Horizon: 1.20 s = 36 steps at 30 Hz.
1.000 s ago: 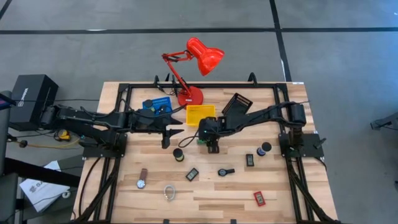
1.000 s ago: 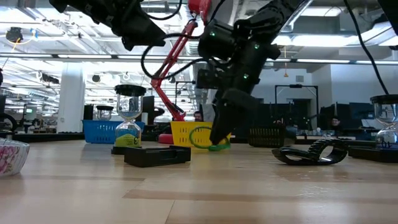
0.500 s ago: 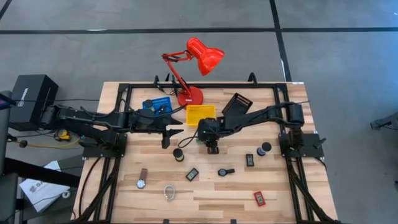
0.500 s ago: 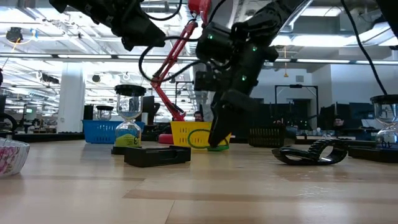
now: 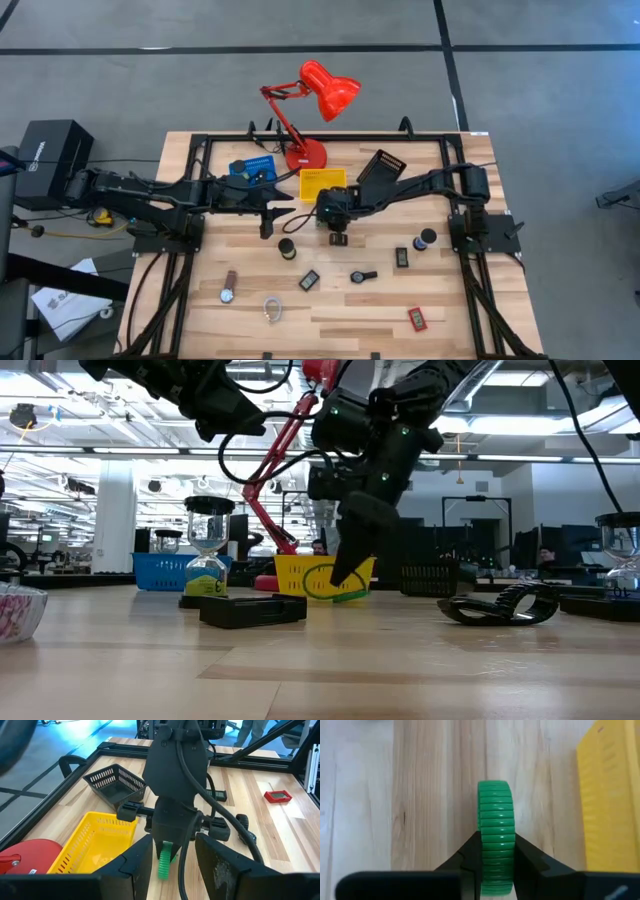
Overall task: Pick & Place Office items
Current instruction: Put the green wrist watch into the yellow bin
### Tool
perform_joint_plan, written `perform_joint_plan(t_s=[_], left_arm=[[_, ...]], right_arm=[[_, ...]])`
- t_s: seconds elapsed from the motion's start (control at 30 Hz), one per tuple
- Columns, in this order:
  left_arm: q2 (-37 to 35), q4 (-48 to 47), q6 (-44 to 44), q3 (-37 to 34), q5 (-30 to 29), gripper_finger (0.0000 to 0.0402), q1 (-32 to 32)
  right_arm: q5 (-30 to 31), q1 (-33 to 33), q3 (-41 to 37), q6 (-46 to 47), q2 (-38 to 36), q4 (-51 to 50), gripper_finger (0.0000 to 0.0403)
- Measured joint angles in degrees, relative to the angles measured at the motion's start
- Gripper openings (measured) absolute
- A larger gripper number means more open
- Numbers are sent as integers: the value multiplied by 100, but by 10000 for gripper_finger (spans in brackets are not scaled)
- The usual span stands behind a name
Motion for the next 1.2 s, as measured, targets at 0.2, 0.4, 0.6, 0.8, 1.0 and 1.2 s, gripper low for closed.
perform_joint_plan(t_s=[0.2,0.4,0.6,0.8,1.0,1.2], left_arm=[[0,0,0,0,1,141,-1],[0,0,0,0,-1,141,-1],[-2,34,-2,7,-8,141,1],[-7,22,-9,13,-92,143,8],[0,-43,-7,0,11,143,1],[0,-37,-4,-2,16,143,1]], right_arm=[[238,8,894,-69,2,-1369,68],[1195,-116,1923,-661,2,-2234,66],[1363,-512,2461,-954,2,-2076,66],[1137,-1002,2370,-849,176,-1585,67],[948,-1051,2373,-750,589,-1257,68],[955,-1065,2375,-794,798,-1313,75]])
